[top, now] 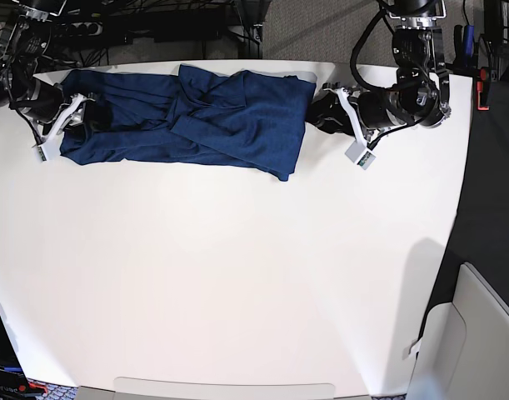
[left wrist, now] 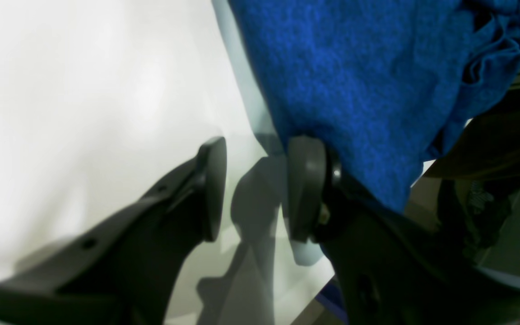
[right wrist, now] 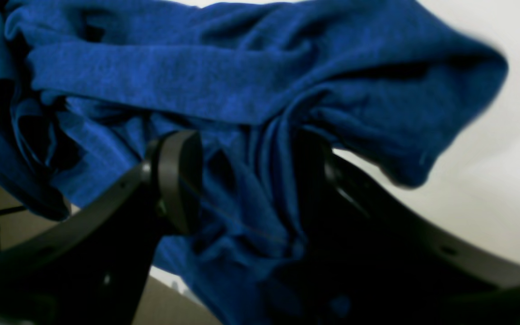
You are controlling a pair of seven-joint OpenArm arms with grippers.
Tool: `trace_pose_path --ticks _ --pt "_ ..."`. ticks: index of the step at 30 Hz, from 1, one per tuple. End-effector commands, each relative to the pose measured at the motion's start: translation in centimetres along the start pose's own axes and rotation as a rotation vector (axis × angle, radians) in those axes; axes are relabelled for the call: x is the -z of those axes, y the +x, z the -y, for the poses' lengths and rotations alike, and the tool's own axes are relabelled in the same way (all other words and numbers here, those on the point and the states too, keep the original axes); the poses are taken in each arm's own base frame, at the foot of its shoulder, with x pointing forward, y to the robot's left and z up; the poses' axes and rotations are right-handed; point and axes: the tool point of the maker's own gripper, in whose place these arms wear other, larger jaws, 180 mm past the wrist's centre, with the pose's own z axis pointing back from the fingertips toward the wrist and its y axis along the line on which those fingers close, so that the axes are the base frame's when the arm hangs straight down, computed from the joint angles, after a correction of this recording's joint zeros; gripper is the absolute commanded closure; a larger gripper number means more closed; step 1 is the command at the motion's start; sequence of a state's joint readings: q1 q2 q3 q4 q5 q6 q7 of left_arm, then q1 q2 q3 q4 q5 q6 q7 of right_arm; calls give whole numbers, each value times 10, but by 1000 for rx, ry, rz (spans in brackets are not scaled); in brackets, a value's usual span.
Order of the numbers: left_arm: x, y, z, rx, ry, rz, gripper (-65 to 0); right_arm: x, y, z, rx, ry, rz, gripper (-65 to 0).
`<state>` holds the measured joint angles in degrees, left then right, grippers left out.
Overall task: Fold the T-shirt properly
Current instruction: 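Grasp the shirt end with the right gripper and fold it toward the left gripper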
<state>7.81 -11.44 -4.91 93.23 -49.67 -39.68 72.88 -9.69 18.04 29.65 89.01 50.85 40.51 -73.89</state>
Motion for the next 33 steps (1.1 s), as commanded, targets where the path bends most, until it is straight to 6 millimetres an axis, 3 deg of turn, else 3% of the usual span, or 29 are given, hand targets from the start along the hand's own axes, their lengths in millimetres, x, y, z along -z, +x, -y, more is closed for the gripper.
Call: trace_pose_path --ticks 1,3,5,10,20,23,33 --pt "-4 7 -1 20 3 15 -210 -2 -35 5 -11 -50 -169 -325" --pt "-4 7 0 22 1 14 -210 -3 -29 3 -30 -54 -157 -321" --pt "-4 7 0 22 1 14 -210 -3 -27 3 -31 -51 -151 -274" --pt "-5 7 -2 19 6 17 -210 -3 -17 -4 -13 -5 -100 -21" --pt "-5 7 -2 18 6 19 -209 -11 60 -62 12 295 205 -29" --pt "-5 8 -2 18 7 24 -209 -10 78 -91 -23 368 268 -29" --pt "-5 6 -2 14 7 23 -209 20 95 -205 -138 647 269 -30"
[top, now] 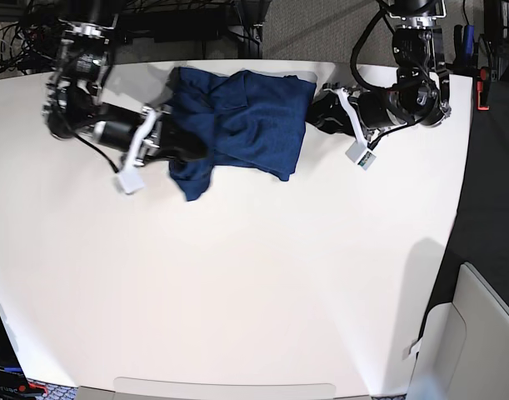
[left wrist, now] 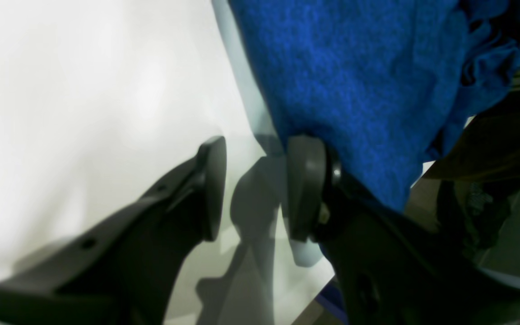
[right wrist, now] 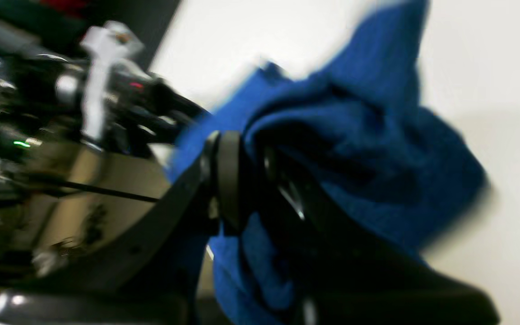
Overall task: Fold the T-shirt properly
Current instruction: 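Grasp the shirt end with the right gripper and fold it toward the left gripper, then tuck and press the folded bundle edges with the right gripper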
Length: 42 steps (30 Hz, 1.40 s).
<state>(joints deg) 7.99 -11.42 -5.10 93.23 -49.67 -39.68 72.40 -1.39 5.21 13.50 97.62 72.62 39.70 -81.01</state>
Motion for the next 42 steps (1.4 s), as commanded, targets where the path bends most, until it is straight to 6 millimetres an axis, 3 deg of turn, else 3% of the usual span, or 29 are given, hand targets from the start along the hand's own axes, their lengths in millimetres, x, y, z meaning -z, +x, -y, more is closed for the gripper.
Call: trace_pose_path --ticks 1,7,13,19,25,28,33,38,42 --pt "-4 3 -1 14 4 12 -209 5 19 -13 -37 50 53 -30" --pt "-3 2 1 13 0 11 -209 48 30 -46 -70 158 49 -30" --pt "-3 2 1 12 0 12 -209 90 29 -76 -33 292 15 -30" --pt "0 4 5 3 -12 23 -209 106 18 -76 -2 327 -47 -38" --pt "2 6 7 1 -17 30 -209 125 -9 -84 -32 377 -206 -217" --pt "2 7 7 3 -16 32 -209 130 -15 -89 -92 376 -265 -231" --pt "-5 14 -1 1 6 81 -209 128 3 -84 -124 357 -237 -231" --pt "-26 19 -26 -34 81 127 -209 93 49 -44 -149 226 -103 -231" --pt "-35 21 -35 -50 111 149 -209 62 72 -9 -145 118 -36 -231"
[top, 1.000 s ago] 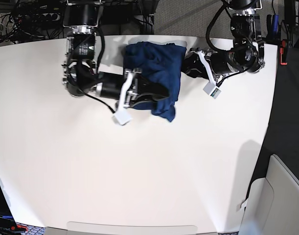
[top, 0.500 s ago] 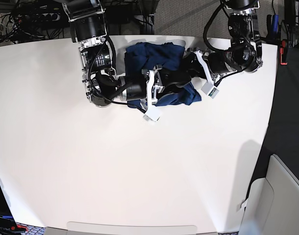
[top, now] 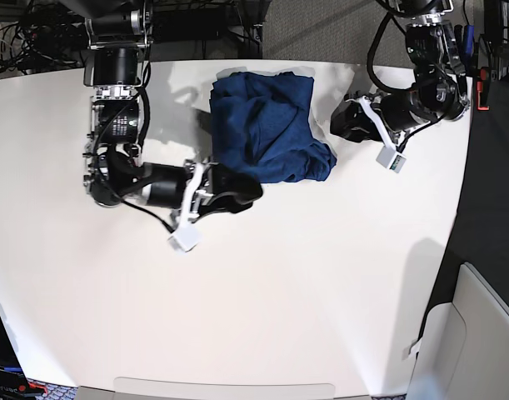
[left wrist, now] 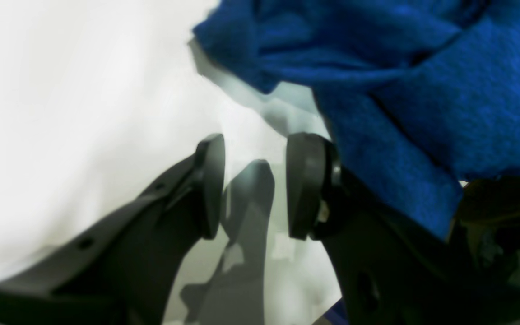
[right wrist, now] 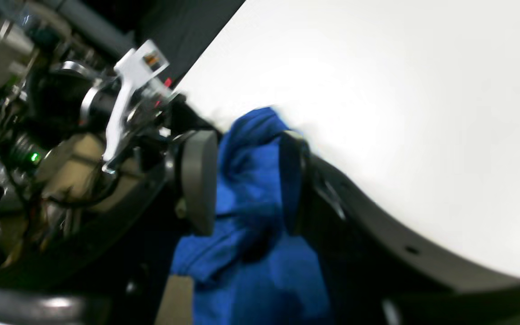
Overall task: Fold the T-shirt properly
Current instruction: 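Tuck and press the folded bundle edges with the right gripper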
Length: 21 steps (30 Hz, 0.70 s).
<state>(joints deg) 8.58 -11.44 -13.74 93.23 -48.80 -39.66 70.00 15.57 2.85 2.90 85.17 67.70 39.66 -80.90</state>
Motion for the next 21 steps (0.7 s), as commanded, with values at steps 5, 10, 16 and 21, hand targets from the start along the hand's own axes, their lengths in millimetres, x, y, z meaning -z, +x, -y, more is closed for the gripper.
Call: trace_pose_path --ticks 5,10,16,21 --pt "-13 33 15 100 -2 86 -209 -50 22 31 -45 -123 51 -231" --pt "-26 43 34 182 5 121 -209 -42 3 29 -83 -130 -58 -231" --pt "-16 31 53 202 -48 81 -209 -3 -8 12 -232 -136 -224 -231" --pt "-16 20 54 185 -51 62 -209 32 -19 -4 -387 -127 -384 -181"
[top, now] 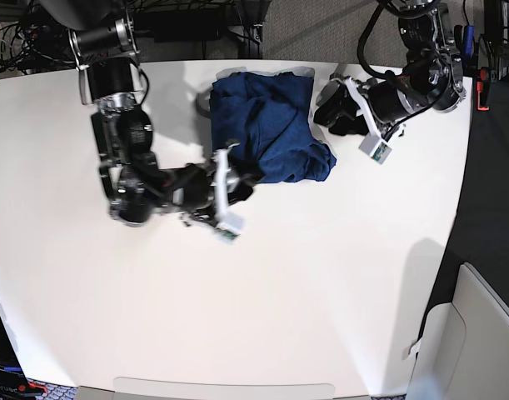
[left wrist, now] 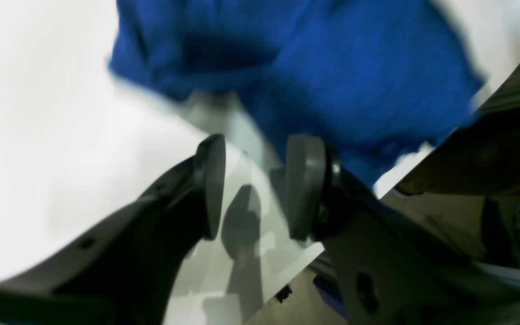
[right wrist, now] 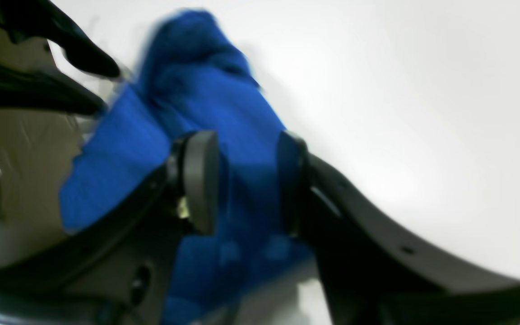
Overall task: Fold the T-shirt properly
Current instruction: 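Tuck and press the folded bundle edges with the right gripper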
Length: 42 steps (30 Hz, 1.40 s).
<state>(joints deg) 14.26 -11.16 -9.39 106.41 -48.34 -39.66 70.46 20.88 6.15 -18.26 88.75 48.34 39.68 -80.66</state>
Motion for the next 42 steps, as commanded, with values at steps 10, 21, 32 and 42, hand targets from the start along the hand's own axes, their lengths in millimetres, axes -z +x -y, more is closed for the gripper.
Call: trace_pose_path --ticks 10,21,32,42 --pt "-15 7 -11 -14 34 60 -209 35 8 -68 -241 185 -114 -167" --pt "-24 4 -24 -39 77 69 -209 26 55 -106 -156 389 93 -167" --pt "-35 22 12 81 52 101 -146 -40 61 15 -78 26 148 -166" --pt "-8 40 69 184 -126 139 -105 -47 -1 35 -56 -91 -2 -165"
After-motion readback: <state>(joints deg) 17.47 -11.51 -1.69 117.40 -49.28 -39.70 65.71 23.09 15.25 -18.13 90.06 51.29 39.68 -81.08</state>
